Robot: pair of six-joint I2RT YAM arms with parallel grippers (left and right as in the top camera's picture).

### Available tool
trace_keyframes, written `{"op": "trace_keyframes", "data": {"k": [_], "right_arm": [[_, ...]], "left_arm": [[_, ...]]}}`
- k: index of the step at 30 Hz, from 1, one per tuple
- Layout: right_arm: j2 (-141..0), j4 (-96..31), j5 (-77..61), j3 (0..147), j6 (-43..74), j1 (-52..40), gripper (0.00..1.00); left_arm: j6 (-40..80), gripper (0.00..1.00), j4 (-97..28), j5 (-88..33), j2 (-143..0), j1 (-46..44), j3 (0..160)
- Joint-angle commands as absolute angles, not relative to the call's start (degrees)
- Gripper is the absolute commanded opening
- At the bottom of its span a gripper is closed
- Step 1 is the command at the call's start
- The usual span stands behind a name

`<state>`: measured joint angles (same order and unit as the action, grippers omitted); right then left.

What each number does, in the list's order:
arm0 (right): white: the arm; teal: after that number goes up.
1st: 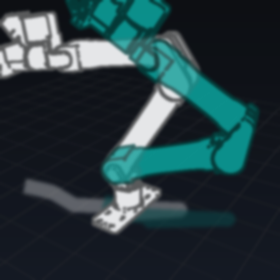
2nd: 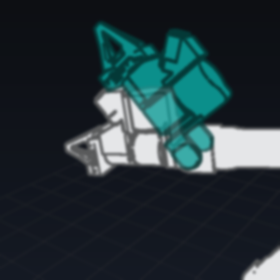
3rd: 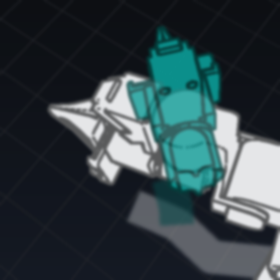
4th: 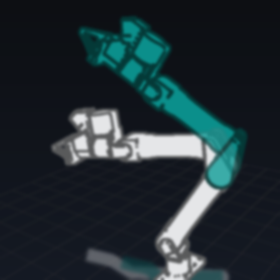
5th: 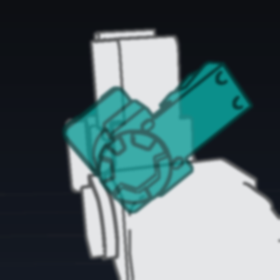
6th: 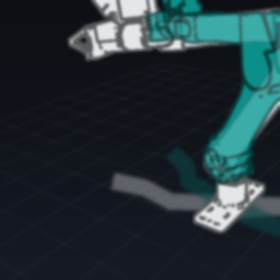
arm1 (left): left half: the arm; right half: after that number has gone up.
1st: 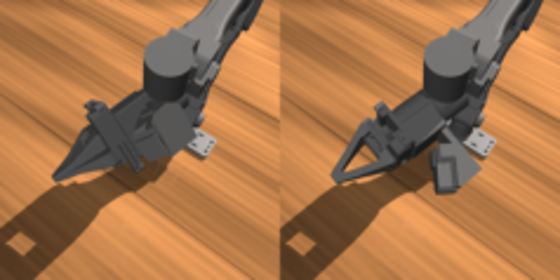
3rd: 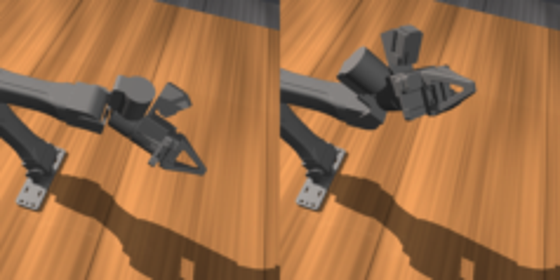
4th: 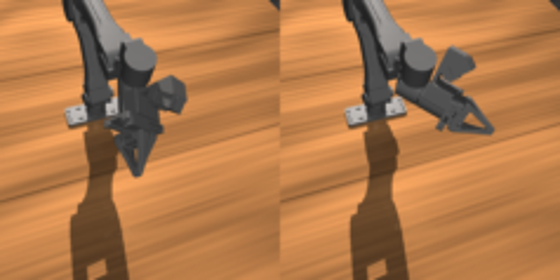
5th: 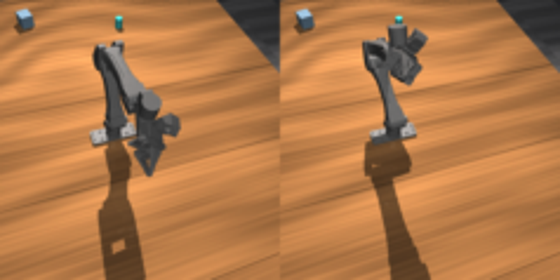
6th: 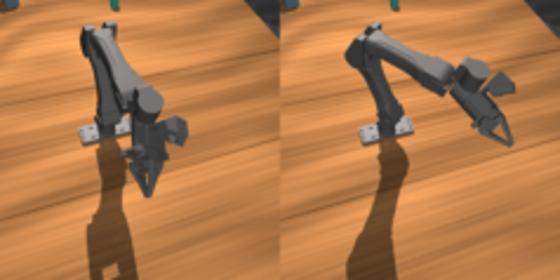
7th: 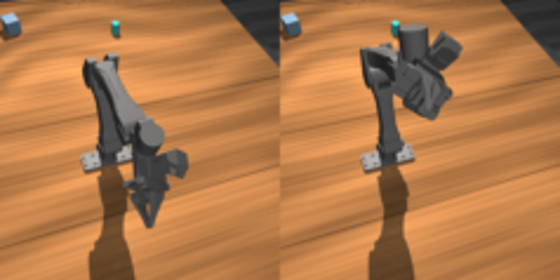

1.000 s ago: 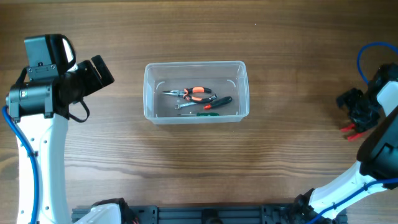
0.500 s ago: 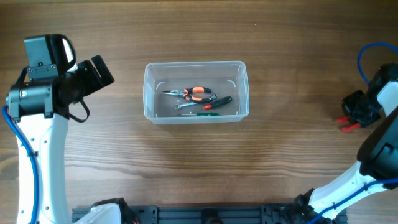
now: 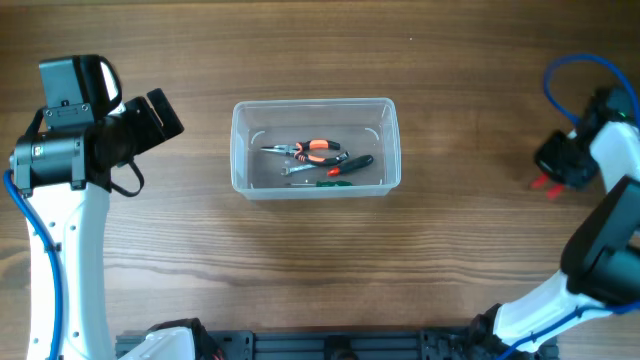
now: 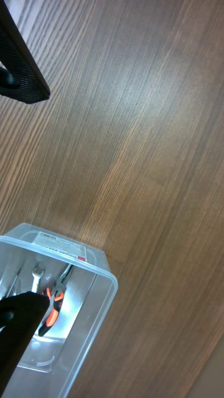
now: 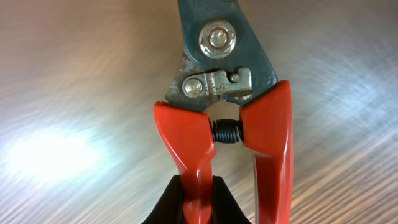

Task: Pack container
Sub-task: 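Place the red shears into the container and release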

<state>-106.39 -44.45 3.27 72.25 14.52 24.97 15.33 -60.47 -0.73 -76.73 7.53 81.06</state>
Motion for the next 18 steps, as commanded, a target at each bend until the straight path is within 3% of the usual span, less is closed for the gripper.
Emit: {"op": "trace_keyframes", "data": {"k": [1, 7, 11, 15, 18], "right_arm": [[-97.93, -44.71, 1.83, 77.91, 2.42, 16.23, 0.04], [-93.58, -47.29, -8.84, 83.40, -13.72, -3.40, 0.04], [-93.76, -48.49, -11.51, 83.90, -33.41, -18.15, 0.04], [-94.74, -48.23, -14.96, 83.90, -47.29, -26.09, 0.04], [-97.78, -48.23, -21.17, 83.90, -49.93, -28.29, 0.04]], "left_arm": [[15.25, 1.00, -60.27, -0.34, -76.93, 7.79, 81.01], [15.49, 1.00, -60.31, -0.36, -76.93, 7.79, 81.01], [15.44, 1.00, -60.62, -0.36, -76.93, 7.79, 81.01], [15.44, 1.00, -60.71, -0.36, -76.93, 7.79, 81.01], [15.46, 1.00, -60.73, -0.36, -76.93, 7.79, 81.01]]}}
